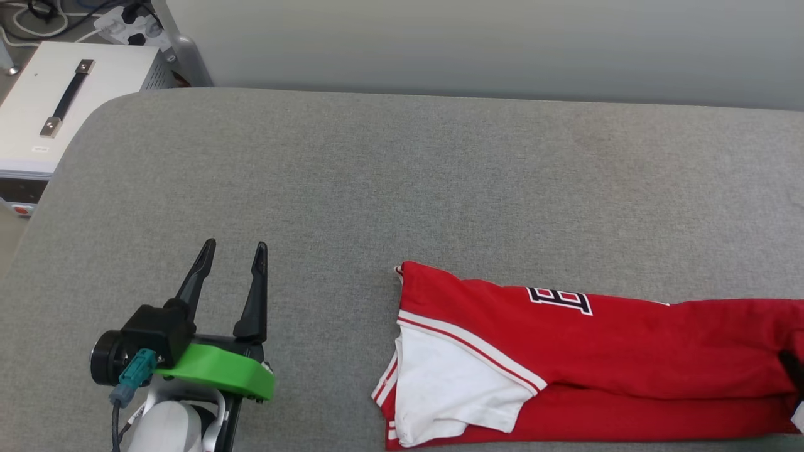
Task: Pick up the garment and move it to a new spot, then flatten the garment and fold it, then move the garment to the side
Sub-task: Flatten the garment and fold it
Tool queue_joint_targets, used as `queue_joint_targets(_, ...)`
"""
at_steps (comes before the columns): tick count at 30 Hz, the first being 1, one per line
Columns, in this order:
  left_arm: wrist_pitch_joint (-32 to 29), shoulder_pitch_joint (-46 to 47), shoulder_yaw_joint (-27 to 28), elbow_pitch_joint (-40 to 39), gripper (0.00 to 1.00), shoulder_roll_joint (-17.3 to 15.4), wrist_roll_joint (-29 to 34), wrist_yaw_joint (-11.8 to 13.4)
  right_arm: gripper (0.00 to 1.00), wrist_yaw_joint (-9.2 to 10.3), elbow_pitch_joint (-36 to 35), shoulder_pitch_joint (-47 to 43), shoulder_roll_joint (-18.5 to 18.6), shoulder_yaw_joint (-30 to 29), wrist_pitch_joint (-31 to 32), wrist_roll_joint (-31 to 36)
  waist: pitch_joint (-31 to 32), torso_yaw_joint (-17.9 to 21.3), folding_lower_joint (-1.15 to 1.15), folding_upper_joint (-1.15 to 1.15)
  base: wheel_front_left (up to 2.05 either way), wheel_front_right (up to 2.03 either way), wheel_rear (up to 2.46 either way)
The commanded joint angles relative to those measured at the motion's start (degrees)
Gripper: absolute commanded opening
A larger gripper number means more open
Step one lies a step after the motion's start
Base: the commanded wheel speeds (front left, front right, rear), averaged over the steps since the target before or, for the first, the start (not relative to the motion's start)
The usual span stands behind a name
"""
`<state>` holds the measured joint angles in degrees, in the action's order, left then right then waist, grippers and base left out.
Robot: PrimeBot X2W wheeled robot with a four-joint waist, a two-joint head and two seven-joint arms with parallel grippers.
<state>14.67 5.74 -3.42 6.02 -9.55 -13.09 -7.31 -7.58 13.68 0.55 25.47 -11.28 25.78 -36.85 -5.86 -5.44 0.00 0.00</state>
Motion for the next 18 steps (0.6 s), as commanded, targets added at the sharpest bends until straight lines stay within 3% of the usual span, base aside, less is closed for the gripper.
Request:
queue_joint_targets(1,0.32,-1.23,-0.09,0.11,1.0,0.27,0.04,-0.16,0.0,0.09,-1.52,-0.59,-0.55,-0.02,0.26,0.4,0.75,-0.1,0.0,0.0,0.0,0.0,0.0)
queue_joint_targets(13,0.33,-3.94,-2.54,1.14,1.0,0.44,-1.45,-0.17,0.0,0.09,-18.15,-9.02,-8.4,3.96,11.89,1.23,6.55,-1.71,0.0,0.0,0.0,0.0,0.0)
queue_joint_targets(18,0.33,-4.86,-2.94,1.32,1.0,0.58,-1.89,-0.17,0.0,0.09,-22.47,-10.16,-14.44,6.36,16.52,1.65,7.55,-2.98,0.0,0.0,0.0,0.0,0.0)
